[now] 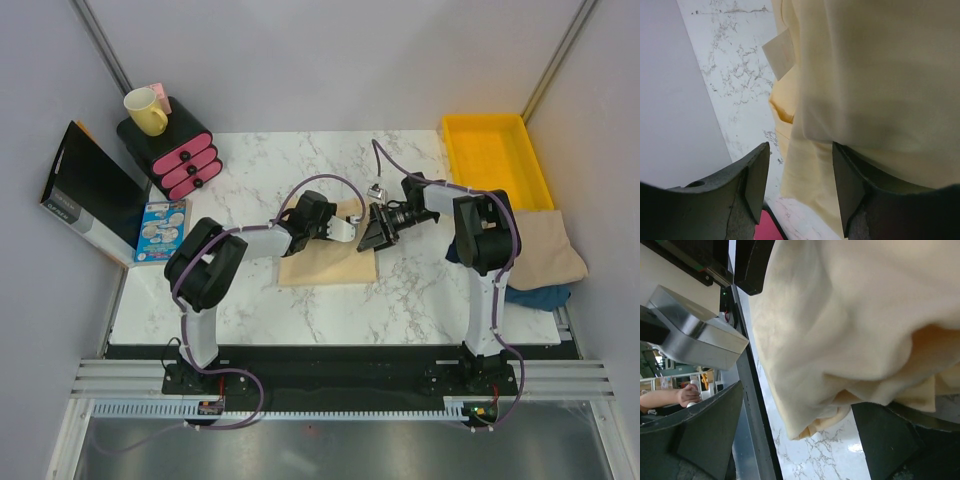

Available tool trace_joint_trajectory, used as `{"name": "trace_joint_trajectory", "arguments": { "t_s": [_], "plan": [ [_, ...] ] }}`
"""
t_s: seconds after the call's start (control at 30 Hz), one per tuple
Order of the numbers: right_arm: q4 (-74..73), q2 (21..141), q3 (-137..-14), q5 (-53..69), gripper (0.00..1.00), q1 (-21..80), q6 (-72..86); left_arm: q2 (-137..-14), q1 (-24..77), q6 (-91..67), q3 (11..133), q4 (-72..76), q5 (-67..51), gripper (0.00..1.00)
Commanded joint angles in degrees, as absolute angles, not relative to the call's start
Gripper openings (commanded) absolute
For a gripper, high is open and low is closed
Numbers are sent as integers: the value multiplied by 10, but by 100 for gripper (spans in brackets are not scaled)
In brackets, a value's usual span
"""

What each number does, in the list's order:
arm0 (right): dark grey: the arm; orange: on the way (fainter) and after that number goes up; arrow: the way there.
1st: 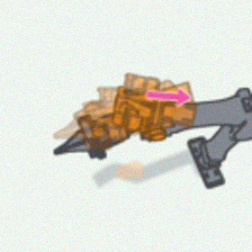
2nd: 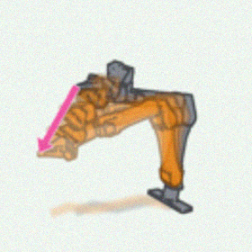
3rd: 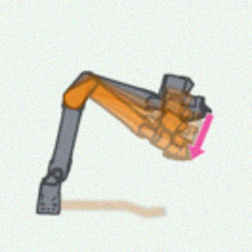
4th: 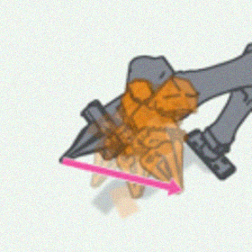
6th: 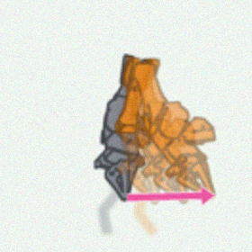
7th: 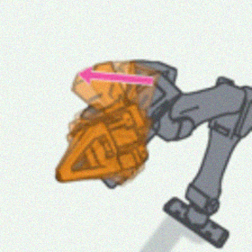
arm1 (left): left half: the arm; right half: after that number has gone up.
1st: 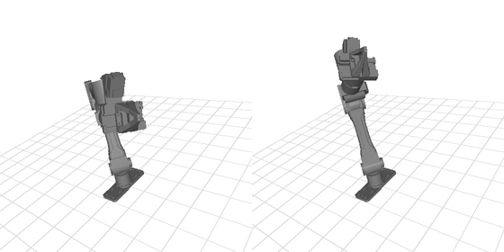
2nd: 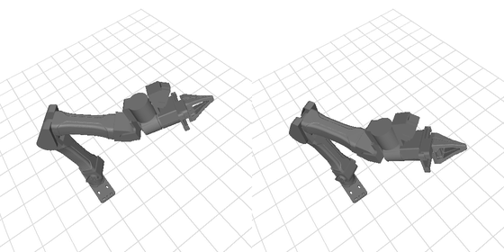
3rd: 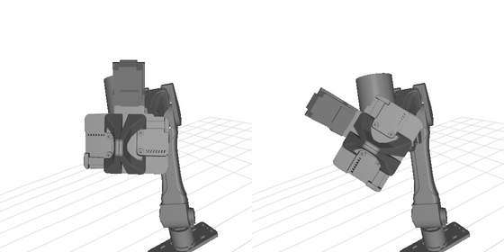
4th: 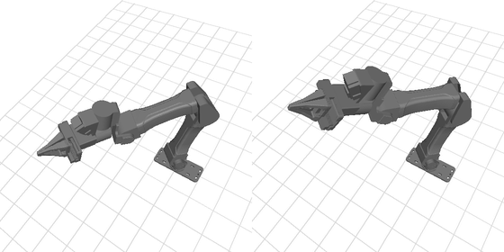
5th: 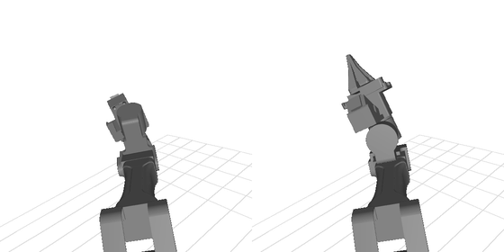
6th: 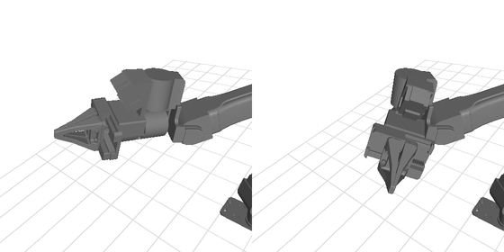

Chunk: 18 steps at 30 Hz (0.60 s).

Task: Fold and stack the t-shirts
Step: Put the neatly folded tshirt into the corner of the board with the right arm

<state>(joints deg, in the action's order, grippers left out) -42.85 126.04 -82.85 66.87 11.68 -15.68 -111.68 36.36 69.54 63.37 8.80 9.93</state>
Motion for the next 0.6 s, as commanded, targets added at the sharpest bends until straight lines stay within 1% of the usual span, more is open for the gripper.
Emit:
{"name": "trace_joint_trajectory", "arguments": {
  "t_s": [0.0,0.03,0.13,0.2,0.23,0.27,0.33,0.37,0.47,0.57],
  "plan": [
    [-342,1256,-814,599,95,138,-128,-1092,366,662,626,84,104,60],
    [-335,1257,-814,595,94,140,-126,-1092,367,661,627,84,104,60],
    [-323,1263,-811,577,89,148,-114,-1092,369,661,629,83,103,59],
    [-320,1267,-814,570,78,149,-106,-1091,369,662,631,83,102,58],
    [-316,1268,-816,567,72,149,-103,-1092,370,663,634,82,103,58],
    [-316,1272,-818,563,59,149,-102,-1091,370,664,635,81,103,58],
    [-315,1277,-826,554,41,148,-100,-1089,370,663,640,79,106,57],
    [-315,1281,-830,552,24,147,-98,-1089,371,663,640,78,106,57],
    [-316,1285,-839,539,0,147,-97,-1081,371,665,641,75,106,56],
    [-316,1281,-846,519,0,142,-98,-1071,371,671,637,74,107,56]
  ]
}}
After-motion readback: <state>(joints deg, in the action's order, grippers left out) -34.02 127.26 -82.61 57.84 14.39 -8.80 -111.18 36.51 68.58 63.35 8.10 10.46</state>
